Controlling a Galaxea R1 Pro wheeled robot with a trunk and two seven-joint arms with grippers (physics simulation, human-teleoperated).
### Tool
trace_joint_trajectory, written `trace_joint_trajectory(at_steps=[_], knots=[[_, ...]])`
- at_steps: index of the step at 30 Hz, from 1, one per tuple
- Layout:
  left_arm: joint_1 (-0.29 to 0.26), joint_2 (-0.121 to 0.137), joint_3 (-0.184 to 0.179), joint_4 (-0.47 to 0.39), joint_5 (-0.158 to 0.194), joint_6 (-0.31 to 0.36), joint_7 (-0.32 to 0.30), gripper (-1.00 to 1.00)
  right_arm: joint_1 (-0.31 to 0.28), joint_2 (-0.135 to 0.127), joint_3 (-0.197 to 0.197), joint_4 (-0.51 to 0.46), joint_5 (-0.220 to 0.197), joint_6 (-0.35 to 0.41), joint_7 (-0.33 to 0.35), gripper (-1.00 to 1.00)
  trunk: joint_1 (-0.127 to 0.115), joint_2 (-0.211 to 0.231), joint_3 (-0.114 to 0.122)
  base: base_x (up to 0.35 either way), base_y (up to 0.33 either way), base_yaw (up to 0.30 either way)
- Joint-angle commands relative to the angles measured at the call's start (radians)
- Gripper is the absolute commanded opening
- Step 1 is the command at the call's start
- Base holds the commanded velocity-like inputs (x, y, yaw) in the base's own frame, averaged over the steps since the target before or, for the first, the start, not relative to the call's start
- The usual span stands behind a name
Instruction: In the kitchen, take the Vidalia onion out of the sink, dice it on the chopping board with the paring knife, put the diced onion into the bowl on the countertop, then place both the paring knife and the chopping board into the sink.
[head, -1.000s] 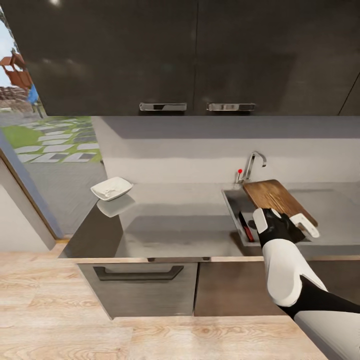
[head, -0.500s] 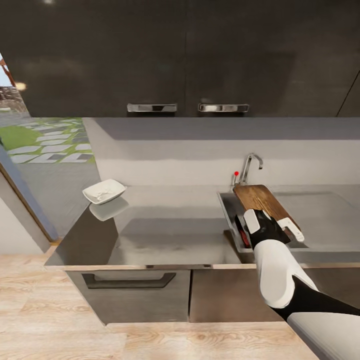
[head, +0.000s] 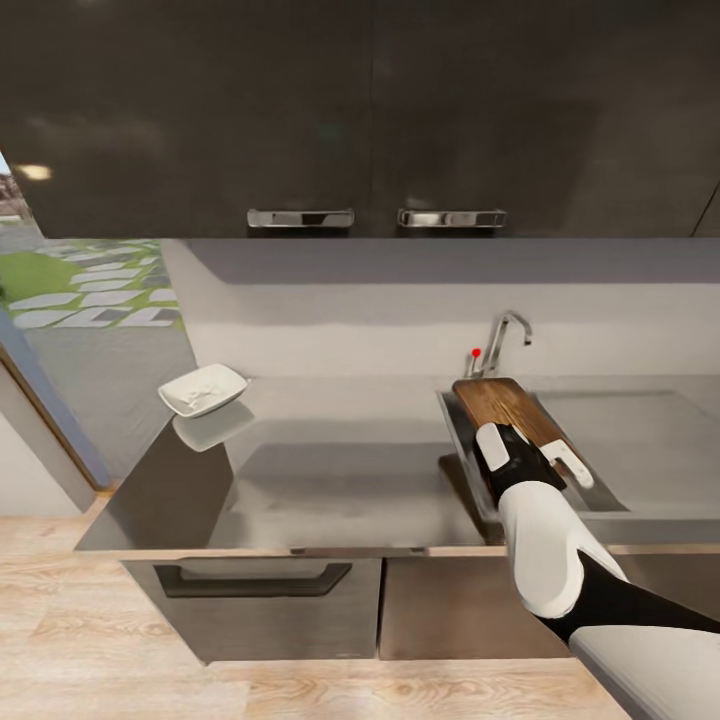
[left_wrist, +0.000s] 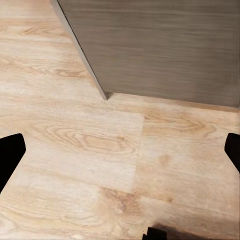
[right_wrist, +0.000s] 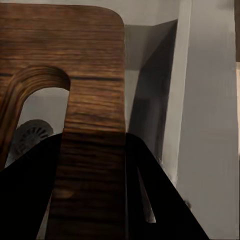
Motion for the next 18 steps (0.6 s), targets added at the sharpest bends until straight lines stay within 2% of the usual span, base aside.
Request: trace_joint_trajectory(at_steps=[1,6,18], knots=[[-0.002,0.000,-0.001,0.004,0.005,-0.006,-0.002,1.00,-0.001,0.000,-0.004,-0.001,-0.002,-0.005,-0.001,-1.00,0.001,-0.002,-0.002,0.210,0.000,0.000],[-0.002,0.000,-0.002,0.004,0.005,-0.006,-0.002,1.00,-0.001,-0.007,-0.008,-0.001,0.000,-0.009,-0.013,-1.00,0.001,-0.002,-0.002,0.157,0.000,0.000],[-0.001,0.001,-0.001,0.005,0.005,-0.006,-0.002,1.00,-0.001,-0.008,-0.005,0.002,0.005,-0.011,-0.040,-1.00,0.001,-0.002,-0.002,0.005,0.000,0.000]])
